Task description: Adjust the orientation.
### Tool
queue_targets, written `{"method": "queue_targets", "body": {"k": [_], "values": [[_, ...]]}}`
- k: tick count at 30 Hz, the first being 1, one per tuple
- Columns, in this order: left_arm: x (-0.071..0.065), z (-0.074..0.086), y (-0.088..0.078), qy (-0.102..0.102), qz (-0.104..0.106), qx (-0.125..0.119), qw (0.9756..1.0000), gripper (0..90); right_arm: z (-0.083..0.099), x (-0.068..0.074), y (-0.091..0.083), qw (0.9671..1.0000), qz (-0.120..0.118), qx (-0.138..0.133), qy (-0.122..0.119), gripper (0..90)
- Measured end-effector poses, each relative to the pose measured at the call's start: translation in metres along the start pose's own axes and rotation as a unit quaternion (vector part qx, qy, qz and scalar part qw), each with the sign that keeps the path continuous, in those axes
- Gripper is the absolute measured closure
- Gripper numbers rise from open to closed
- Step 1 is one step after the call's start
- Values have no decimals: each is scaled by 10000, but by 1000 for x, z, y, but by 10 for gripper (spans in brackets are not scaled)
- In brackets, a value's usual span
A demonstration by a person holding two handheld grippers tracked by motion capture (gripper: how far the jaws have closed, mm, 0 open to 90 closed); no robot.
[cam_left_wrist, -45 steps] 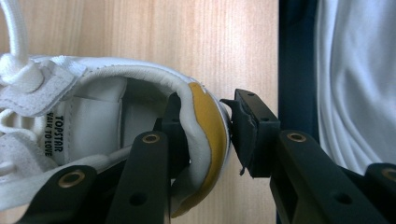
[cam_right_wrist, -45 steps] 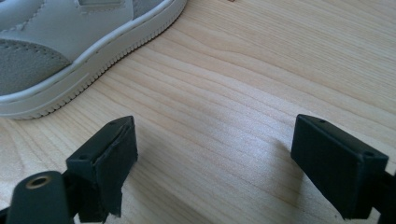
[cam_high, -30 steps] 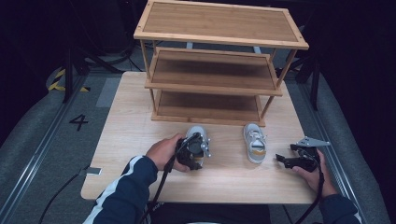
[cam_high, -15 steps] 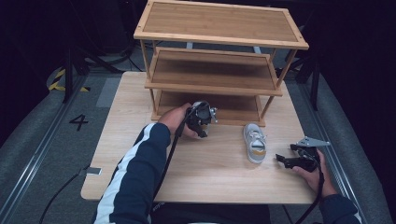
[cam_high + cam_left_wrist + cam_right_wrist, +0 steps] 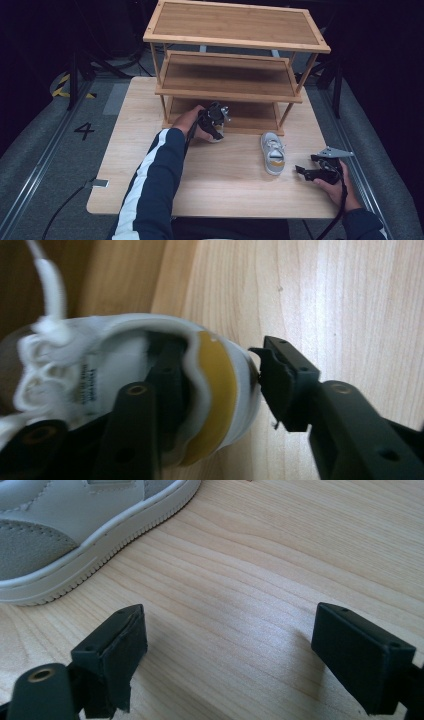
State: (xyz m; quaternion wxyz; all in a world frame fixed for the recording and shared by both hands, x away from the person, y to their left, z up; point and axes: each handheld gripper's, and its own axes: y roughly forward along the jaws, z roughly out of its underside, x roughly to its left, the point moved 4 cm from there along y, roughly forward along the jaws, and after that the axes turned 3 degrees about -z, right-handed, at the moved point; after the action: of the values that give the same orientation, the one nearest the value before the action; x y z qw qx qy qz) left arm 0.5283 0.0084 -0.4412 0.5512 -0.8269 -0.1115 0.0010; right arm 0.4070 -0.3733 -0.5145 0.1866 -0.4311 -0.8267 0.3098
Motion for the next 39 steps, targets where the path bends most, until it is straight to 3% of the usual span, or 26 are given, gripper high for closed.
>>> {"method": "queue_targets", "body": {"k": [3,4,5,8,11,13,14,15,16,17,19,20,24,25,26,27,28,30,32,34,35,36,37,38,39], "values": [[-1,4,-6,-137,-96,-161,9997,469,0,0,0,10000,1,1,1,149],[0,6,-9,-59,-226,-198,9995,456,0,0,0,10000,1,0,2,149],[0,10,-14,-121,-327,-315,9989,439,0,0,0,10000,-1,1,2,149],[-2,19,-25,-441,-591,-754,9944,384,0,0,0,10000,0,1,-1,149],[-6,29,-39,-716,-849,-1220,9863,337,0,0,0,10000,-6,1,-2,150],[-11,35,-46,-924,-887,-1469,9808,284,0,0,0,10000,-2,1,-1,150],[-13,38,-47,-1034,-998,-1570,9771,277,0,0,0,10000,-2,1,0,150],[-20,40,-46,-1342,-1068,-1797,9687,267,0,0,0,10000,-2,1,-1,150],[-22,42,-45,-1415,-1061,-1873,9663,251,0,0,0,10000,-2,0,-2,150],[-26,45,-42,-1610,-1024,-1951,9620,246,0,0,0,10000,-3,2,-2,150],[-30,49,-36,-1762,-1013,-1927,9600,226,0,0,0,10000,-2,2,2,150],[-32,51,-31,-1871,-1027,-1965,9570,219,0,0,0,10000,-2,1,0,150],[-36,55,-11,-2121,-1108,-1959,9510,220,0,0,0,10000,-1,2,1,150],[-36,55,-5,-2215,-1090,-2011,9480,220,0,0,0,10000,-2,1,0,149],[-36,55,-5,-2215,-1090,-2011,9480,220,0,0,0,10000,-4,1,1,150],[-34,55,3,-2312,-1160,-2031,9444,217,0,0,0,10000,-1,1,-1,150],[-34,55,3,-2312,-1160,-2031,9444,213,0,0,0,10000,-1,1,-1,150],[-32,54,10,-2414,-1232,-2057,9403,215,0,0,0,10000,-5,1,0,150],[-31,54,12,-2430,-1260,-2039,9400,209,0,0,0,10000,-2,1,-1,150],[-28,53,17,-2429,-1453,-1986,9383,210,0,0,0,10000,-2,2,1,150],[-27,53,17,-2438,-1470,-2040,9367,229,0,0,0,10000,-2,1,-1,150],[-26,53,17,-2533,-1419,-2170,9320,227,0,0,0,10000,-2,1,-2,150],[-24,53,17,-2535,-1420,-2233,9304,225,0,0,0,10000,-2,2,2,150],[-23,52,16,-2536,-1425,-2269,9295,225,0,0,0,10000,-5,1,0,150],[-21,50,16,-2496,-1489,-2194,9314,227,0,0,0,10000,0,2,0,150]]}}
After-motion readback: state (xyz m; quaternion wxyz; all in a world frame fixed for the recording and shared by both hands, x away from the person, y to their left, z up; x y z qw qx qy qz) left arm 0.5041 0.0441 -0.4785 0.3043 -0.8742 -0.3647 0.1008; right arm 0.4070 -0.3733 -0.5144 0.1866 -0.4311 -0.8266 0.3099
